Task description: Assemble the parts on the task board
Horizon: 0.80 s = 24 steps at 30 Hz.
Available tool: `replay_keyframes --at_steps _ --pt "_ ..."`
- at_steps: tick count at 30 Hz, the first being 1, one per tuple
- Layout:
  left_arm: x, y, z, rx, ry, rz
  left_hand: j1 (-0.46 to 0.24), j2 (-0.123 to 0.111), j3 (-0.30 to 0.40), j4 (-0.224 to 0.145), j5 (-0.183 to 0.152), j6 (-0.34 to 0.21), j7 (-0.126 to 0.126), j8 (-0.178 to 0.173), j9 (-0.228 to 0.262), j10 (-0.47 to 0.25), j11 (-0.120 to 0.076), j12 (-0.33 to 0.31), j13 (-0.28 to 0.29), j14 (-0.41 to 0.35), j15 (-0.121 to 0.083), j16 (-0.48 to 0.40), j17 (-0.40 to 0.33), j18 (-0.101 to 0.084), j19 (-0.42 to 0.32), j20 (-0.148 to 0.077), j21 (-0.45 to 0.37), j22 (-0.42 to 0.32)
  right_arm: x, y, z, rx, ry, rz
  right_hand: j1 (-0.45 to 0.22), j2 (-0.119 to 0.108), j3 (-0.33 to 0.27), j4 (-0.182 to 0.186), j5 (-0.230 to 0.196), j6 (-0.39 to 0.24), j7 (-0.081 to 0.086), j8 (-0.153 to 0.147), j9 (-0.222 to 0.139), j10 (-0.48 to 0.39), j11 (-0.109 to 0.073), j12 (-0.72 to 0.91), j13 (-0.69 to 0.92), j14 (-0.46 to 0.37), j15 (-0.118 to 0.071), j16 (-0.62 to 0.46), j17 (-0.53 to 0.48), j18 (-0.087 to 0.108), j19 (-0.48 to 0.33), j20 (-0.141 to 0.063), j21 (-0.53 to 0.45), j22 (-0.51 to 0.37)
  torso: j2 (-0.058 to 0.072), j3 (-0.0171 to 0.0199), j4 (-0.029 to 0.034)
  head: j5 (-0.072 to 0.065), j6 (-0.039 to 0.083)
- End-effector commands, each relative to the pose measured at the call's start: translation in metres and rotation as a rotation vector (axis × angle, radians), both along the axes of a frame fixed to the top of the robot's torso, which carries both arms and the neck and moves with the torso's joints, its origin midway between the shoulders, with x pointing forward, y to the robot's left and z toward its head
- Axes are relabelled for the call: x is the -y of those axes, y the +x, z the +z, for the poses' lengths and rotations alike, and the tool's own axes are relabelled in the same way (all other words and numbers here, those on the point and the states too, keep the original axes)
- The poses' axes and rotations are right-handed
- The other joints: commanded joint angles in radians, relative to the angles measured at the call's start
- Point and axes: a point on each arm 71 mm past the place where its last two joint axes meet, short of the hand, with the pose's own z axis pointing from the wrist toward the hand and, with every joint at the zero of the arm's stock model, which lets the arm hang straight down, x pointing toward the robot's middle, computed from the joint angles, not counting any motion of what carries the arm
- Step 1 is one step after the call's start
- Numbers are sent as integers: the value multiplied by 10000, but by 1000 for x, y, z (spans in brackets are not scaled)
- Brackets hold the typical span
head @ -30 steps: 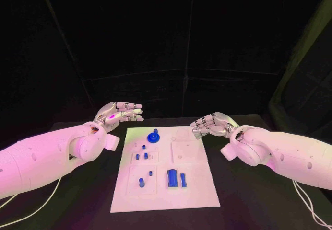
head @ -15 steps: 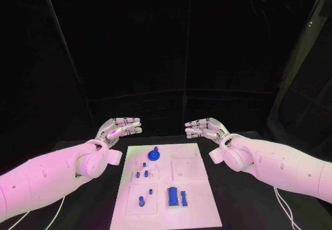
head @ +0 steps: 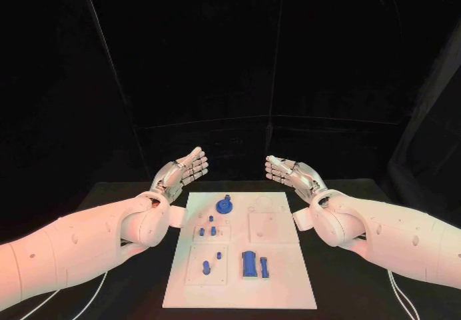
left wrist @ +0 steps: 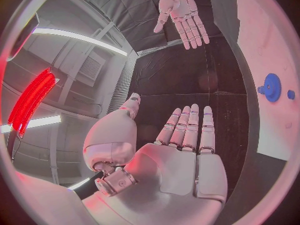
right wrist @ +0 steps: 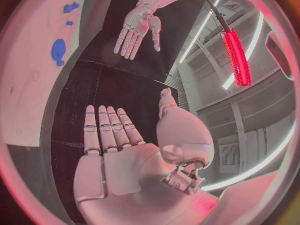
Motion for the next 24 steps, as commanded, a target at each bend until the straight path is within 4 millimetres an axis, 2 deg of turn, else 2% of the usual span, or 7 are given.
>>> replay_keyframes --at_steps 1,6,7,8,12,13,24 --pt "3 -10 2 79 545 1451 -2087 12 -526 116 -76 -1548 -886 -125 -48 -1615 -816 -571 -45 -1594 -410 -371 -357 -400 -1384 -433 -478 -340 3 -10 6 70 657 -1968 -2465 -264 375 38 -121 -1523 -975 -76 -192 -1700 -933 -103 -49 -1709 -537 -81 -49 -434 -1549 -440 -209 -711 10 9 23 10 -8" --pt "13 -26 5 -8 650 2078 -2901 12 -723 116 -76 -2154 -886 -125 -48 -2249 -816 -571 -45 -2213 -410 -1137 -357 -433 -1926 -598 -478 -1066 -2 -26 9 -156 1010 -2733 -3419 -264 1144 38 -121 -2112 -975 -76 -192 -2366 -933 -103 -49 -2371 -537 -81 -49 -476 -2144 -613 -209 -711 10 9 23 10 -8" --pt "15 -29 5 -22 667 2173 -3051 12 -758 116 -76 -2266 -886 -125 -48 -2363 -816 -571 -45 -2328 -410 -1137 -357 -1159 -2024 -631 -478 -1066 -2 -28 10 -196 1052 -2842 -3583 -264 1144 38 -121 -2215 -975 -76 -192 -2480 -933 -103 -49 -2488 -537 -81 -49 -1230 -2248 -641 -209 -711 10 9 23 10 -8" --pt "16 -32 6 -41 691 2299 -3235 12 -803 116 -76 -2397 -886 -125 -48 -2506 -816 -571 -45 -2470 -410 -1137 -357 -1159 -2149 -1342 -478 -1066 -3 -31 10 -251 1102 -2982 -3758 -264 1144 38 -121 -2322 -975 -76 -192 -2598 -933 -103 -49 -2604 -537 -81 -49 -1230 -2355 -1368 -209 -711 10 9 23 10 -8" --pt "20 -38 8 -75 735 2522 -3735 12 -913 116 -76 -2771 -886 -125 -48 -2891 -816 -571 -45 -2853 -410 -1137 -357 -1159 -2464 -1342 -478 -1066 -5 -36 12 -342 1172 -3201 -4348 -264 1144 38 -121 -2687 -975 -76 -192 -3008 -933 -103 -49 -3016 -537 -81 -49 -1230 -2710 -1368 -209 -711 10 9 23 10 -8" --pt "20 -39 8 -80 742 2555 -3844 12 -1627 116 -76 -2848 -886 -125 -48 -2975 -816 -571 -45 -2933 -410 -1137 -357 -1159 -2528 -1342 -478 -1066 -5 -37 12 -352 1179 -3224 -4483 -264 1144 38 -121 -2774 -975 -76 -192 -3096 -933 -103 -49 -3107 -537 -81 -49 -1230 -2785 -1368 -209 -711 10 9 23 10 -8" --pt "21 -40 8 -86 750 2593 -4819 12 -1627 116 -76 -3578 -886 -125 -48 -3732 -816 -571 -45 -3680 -410 -1137 -357 -1159 -3180 -1342 -478 -1066 -5 -37 12 -356 1181 -3233 -5647 -264 1144 38 -121 -3493 -975 -76 -192 -3904 -933 -103 -49 -3920 -537 -81 -49 -1230 -3521 -1368 -209 -711 10 9 23 10 -8"
